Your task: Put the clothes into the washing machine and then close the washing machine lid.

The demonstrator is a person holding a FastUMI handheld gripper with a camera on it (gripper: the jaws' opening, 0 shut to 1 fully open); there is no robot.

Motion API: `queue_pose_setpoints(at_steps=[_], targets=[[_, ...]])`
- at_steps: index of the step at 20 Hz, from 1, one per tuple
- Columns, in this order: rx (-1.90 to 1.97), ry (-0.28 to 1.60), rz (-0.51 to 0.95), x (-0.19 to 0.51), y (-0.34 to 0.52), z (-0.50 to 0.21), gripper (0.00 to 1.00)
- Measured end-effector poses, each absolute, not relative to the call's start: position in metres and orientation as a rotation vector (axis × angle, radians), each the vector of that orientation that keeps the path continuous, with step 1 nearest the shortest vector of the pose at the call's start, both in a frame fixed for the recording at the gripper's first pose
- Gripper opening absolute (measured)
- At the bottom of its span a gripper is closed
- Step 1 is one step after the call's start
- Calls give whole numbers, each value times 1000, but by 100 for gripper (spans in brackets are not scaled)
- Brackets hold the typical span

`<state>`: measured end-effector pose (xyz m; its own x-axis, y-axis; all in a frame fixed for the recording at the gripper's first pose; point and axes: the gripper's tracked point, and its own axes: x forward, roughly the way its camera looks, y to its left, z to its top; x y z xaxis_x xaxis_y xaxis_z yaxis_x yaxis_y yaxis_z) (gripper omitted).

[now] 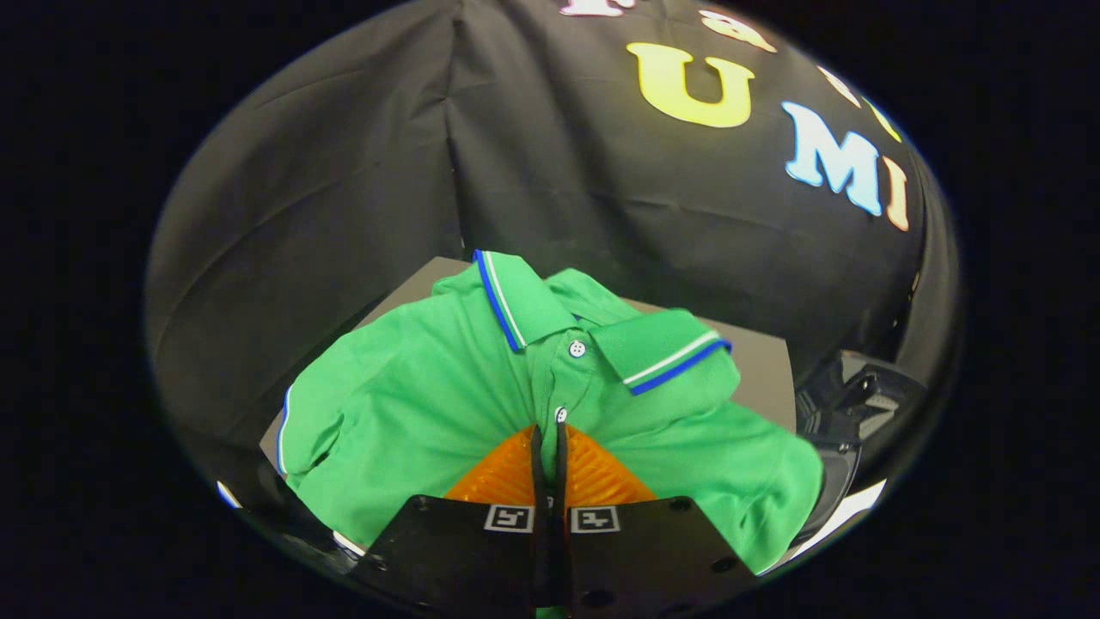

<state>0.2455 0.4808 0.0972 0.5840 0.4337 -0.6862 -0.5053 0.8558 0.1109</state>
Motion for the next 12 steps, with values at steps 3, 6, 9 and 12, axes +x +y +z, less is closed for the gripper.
queue_pose_setpoints(at_steps=[3,6,9,12], targets=[[-77,781,552,247,482,98,2],[-60,774,560,244,481,102,2],[-26,763,573,244,479,115,1],[10,717,599,248,476,140,1]])
